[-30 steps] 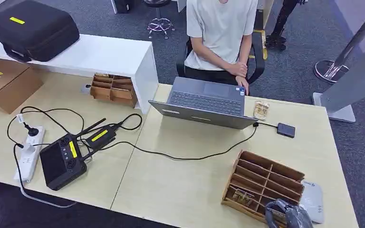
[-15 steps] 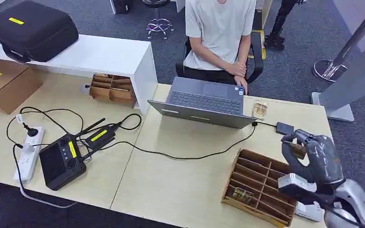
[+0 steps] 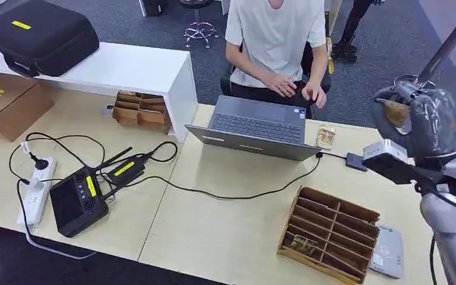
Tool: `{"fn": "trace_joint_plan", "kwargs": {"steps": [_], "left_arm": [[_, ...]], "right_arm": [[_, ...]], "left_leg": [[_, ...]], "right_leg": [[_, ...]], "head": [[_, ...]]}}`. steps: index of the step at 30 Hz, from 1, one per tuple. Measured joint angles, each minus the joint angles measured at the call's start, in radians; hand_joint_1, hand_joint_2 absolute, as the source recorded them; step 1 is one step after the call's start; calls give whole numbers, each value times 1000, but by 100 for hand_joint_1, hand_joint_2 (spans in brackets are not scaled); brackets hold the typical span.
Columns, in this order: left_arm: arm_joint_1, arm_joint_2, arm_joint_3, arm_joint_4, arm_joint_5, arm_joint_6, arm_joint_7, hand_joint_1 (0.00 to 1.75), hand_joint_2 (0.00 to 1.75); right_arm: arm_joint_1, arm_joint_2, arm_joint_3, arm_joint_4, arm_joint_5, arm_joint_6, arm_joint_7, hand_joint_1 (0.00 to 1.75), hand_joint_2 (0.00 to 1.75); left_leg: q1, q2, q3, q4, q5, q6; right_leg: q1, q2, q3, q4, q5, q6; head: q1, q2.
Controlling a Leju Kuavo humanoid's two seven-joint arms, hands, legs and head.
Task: Pass the card to the sensor for recognition and then transmit it.
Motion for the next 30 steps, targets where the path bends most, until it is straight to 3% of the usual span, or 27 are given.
{"fn": "trace_joint_plan", "kwargs": {"steps": [6, 11, 16, 30], "left_arm": [[-2, 8, -4, 0, -32, -16, 9, 0, 175], [-5, 19, -23, 0, -74, -42, 8, 0, 175], [-7, 22, -28, 0, -80, -48, 8, 0, 175], [-7, 24, -29, -1, -80, -49, 8, 0, 175]], "right_arm": [[-163, 64, 64, 120, 113, -19, 92, 175, 175], [-335, 175, 153, 366, 301, -53, 175, 175, 175], [-417, 260, 207, 519, 331, -66, 188, 175, 175], [-453, 306, 248, 622, 333, -75, 189, 175, 175]], "left_leg": [[0, 0, 0, 0, 0, 0], [0, 1, 0, 0, 1, -2], [1, 0, 0, 0, 1, -2], [1, -2, 0, 0, 1, -2]], "right_leg": [[0, 0, 0, 1, 0, 0], [0, 1, -1, 2, 0, -1], [0, 0, -1, 2, 1, -1], [0, -2, -1, 2, 1, -1]], "head": [[0, 0], [0, 0], [0, 0], [0, 0]]}}
